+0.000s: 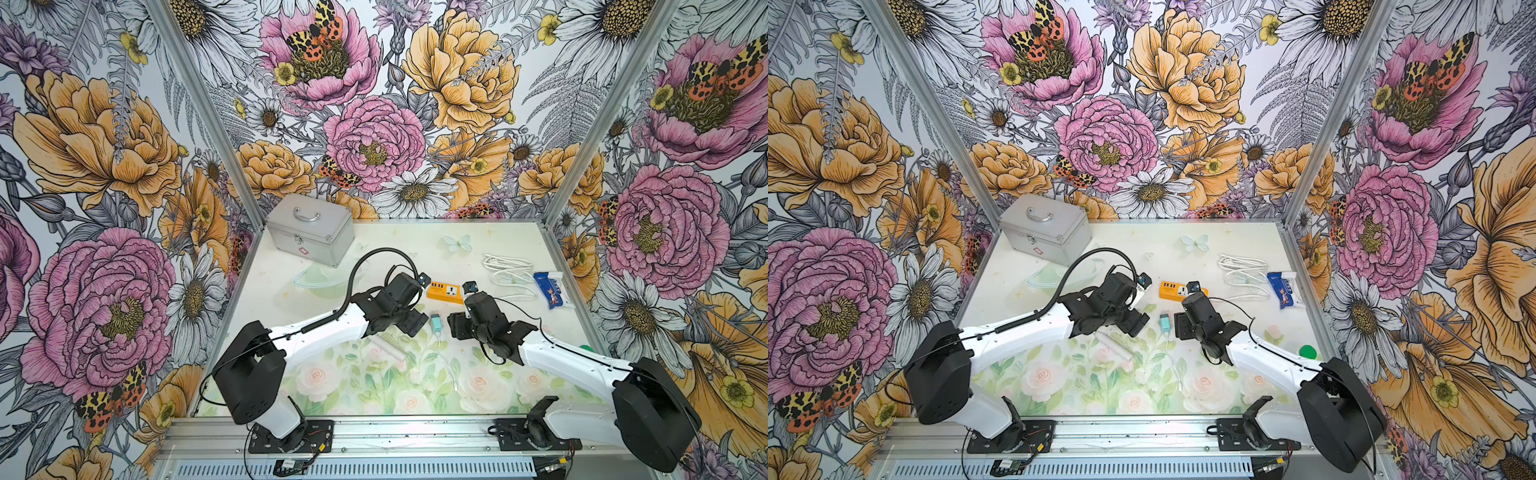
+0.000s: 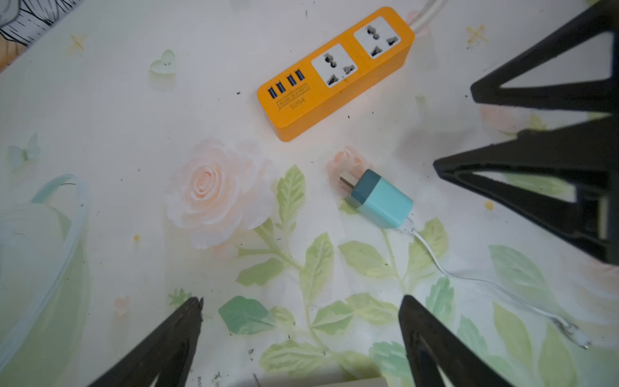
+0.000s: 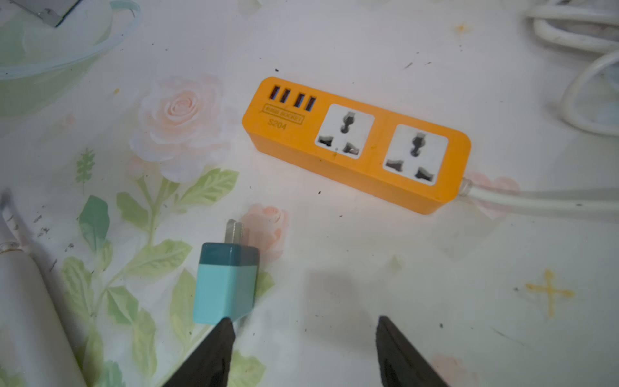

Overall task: Charge the electric toothbrush
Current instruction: Pick up the plug from the center of the board.

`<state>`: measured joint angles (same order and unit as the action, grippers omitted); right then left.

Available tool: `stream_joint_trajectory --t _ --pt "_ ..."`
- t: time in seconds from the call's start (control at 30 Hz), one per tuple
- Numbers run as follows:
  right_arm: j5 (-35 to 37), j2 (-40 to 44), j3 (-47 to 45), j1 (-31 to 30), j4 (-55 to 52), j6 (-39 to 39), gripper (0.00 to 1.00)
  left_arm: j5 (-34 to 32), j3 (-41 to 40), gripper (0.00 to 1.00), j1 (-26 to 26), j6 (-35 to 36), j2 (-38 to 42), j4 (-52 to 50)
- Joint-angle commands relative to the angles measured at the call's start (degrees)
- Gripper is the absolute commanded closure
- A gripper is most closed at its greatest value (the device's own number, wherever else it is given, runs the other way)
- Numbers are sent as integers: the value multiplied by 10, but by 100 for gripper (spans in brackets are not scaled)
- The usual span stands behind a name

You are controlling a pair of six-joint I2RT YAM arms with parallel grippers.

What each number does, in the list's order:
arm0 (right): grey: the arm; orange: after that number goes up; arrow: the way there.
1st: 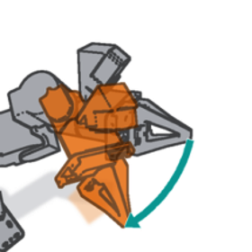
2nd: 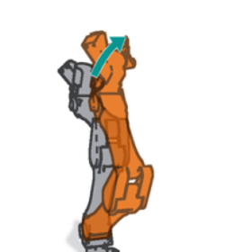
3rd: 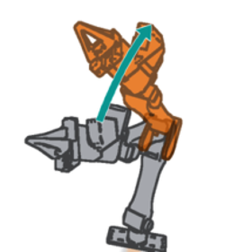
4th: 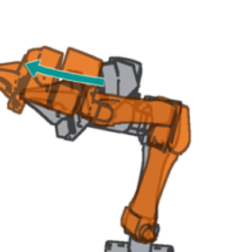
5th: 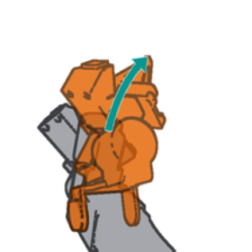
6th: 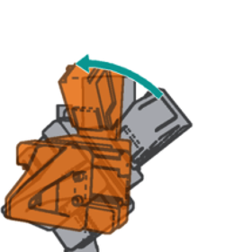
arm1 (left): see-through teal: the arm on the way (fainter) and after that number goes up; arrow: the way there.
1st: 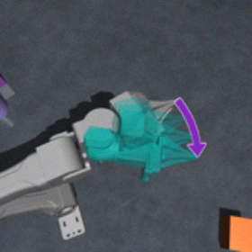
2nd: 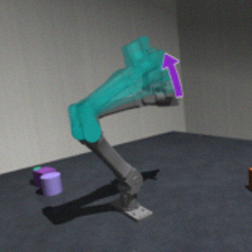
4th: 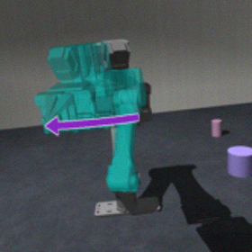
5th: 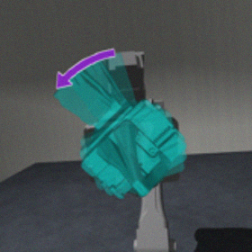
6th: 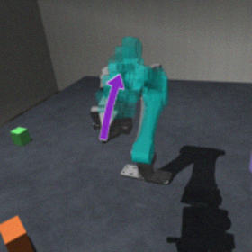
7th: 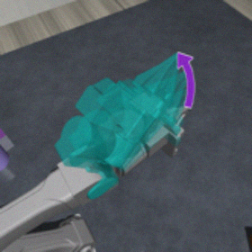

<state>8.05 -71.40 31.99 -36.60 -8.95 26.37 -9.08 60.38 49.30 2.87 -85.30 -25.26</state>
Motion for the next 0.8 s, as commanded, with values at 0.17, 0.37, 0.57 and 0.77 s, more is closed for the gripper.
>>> stream_joint_trajectory --t 0.17,0.37,0.57,0.77 --pt "12 -38 -86 -43 216 5 34 -25 -77 1 -33 -32 152 85" --pt "20 -58 -105 -82 287 -6 35 -50 -100 1 -39 -42 202 92" --pt "56 -87 -90 -85 283 -7 35 -58 -112 1 -42 -50 215 101" --pt "78 -129 -79 -86 302 -15 38 -61 -115 1 -44 -52 222 103"
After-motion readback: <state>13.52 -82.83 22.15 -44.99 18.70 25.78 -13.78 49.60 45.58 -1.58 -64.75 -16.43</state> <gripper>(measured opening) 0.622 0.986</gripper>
